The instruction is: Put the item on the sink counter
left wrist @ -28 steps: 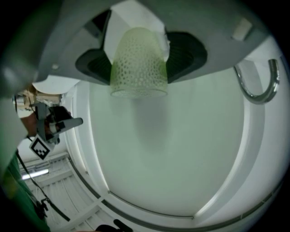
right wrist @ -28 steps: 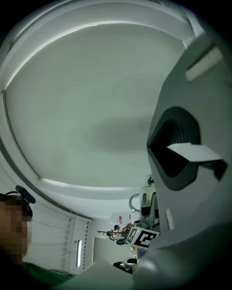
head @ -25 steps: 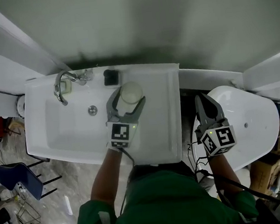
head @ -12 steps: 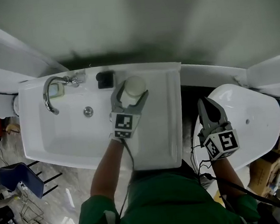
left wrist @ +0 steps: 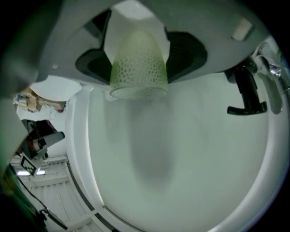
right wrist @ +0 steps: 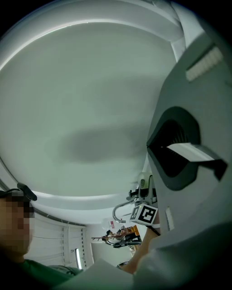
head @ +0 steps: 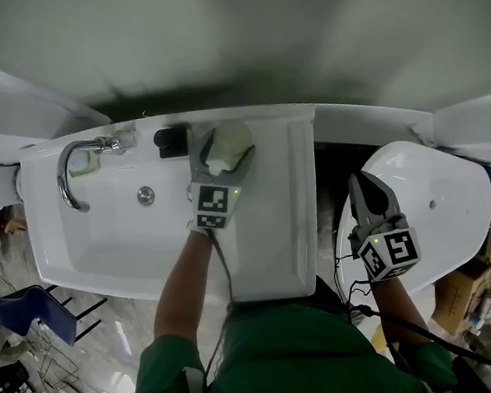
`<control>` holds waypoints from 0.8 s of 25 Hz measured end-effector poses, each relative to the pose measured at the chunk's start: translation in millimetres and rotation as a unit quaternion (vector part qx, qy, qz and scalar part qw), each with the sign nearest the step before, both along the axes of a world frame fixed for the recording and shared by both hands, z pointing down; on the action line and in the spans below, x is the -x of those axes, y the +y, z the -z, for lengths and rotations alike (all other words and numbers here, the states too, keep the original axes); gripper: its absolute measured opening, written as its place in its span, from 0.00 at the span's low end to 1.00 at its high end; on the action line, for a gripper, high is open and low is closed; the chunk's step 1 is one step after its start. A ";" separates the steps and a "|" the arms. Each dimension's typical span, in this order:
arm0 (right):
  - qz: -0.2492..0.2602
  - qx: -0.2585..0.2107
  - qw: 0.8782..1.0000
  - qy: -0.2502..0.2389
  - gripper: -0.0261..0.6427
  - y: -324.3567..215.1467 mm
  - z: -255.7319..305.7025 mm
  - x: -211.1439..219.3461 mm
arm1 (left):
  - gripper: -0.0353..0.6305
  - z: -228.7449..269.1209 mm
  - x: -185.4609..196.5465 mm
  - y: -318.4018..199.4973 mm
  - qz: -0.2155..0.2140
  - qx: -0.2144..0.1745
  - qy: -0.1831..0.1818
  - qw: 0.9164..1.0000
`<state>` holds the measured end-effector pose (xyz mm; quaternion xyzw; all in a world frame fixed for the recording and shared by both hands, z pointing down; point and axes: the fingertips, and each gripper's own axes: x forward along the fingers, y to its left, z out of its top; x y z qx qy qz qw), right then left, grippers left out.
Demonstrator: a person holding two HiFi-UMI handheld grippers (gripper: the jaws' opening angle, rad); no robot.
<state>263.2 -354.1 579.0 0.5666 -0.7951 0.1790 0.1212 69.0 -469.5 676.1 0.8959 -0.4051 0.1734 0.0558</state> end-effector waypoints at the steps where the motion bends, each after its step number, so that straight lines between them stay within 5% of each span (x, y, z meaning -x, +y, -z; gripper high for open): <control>1: 0.000 0.000 1.000 -0.001 0.03 -1.3 -0.9 -0.7 | 0.60 -2.1 -0.7 -2.2 0.002 0.001 0.001 1.000; 20: 0.008 -0.024 1.000 -0.010 0.03 7.3 13.7 14.8 | 0.61 -12.5 17.2 16.8 0.021 0.039 -0.002 0.999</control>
